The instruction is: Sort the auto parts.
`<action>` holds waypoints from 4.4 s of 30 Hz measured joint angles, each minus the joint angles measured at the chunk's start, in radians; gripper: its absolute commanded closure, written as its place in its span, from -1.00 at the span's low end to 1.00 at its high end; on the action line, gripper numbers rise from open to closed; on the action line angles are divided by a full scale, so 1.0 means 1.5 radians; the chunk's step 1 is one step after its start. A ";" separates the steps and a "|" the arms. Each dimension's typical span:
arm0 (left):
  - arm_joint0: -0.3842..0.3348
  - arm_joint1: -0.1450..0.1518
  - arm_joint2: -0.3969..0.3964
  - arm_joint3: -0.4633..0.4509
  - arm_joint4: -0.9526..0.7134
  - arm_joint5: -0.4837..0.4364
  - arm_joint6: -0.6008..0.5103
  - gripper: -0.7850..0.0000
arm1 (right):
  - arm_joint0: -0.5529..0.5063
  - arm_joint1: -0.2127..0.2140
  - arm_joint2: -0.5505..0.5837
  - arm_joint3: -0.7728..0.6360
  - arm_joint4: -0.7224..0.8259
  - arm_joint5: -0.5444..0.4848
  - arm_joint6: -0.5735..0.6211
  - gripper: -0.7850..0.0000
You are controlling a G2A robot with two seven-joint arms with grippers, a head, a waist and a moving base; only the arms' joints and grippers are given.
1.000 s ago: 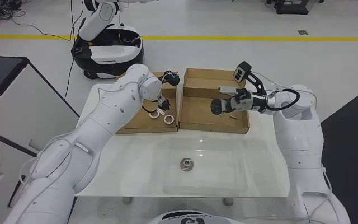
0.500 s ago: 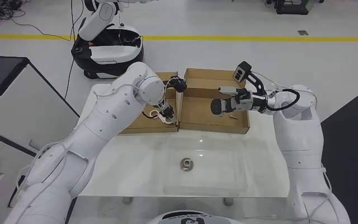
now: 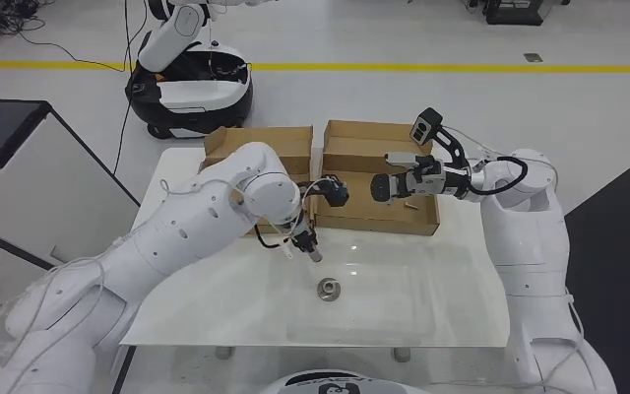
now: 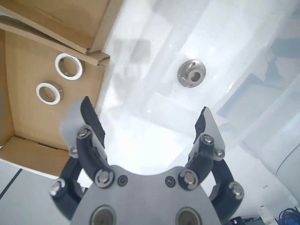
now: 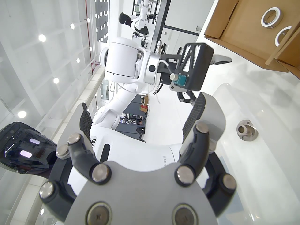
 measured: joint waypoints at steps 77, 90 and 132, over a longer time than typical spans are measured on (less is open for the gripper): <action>0.047 -0.061 0.154 0.005 0.076 -0.070 0.083 0.06 | 0.000 0.000 0.000 0.000 0.000 0.000 0.000 -1.00; 0.056 -0.069 0.152 0.019 0.097 -0.072 0.076 0.08 | 0.000 0.000 0.000 0.000 0.000 0.000 0.000 -1.00; 0.078 -0.084 0.129 0.035 0.118 -0.084 0.061 0.33 | 0.000 0.000 0.000 0.000 0.000 0.000 0.000 -1.00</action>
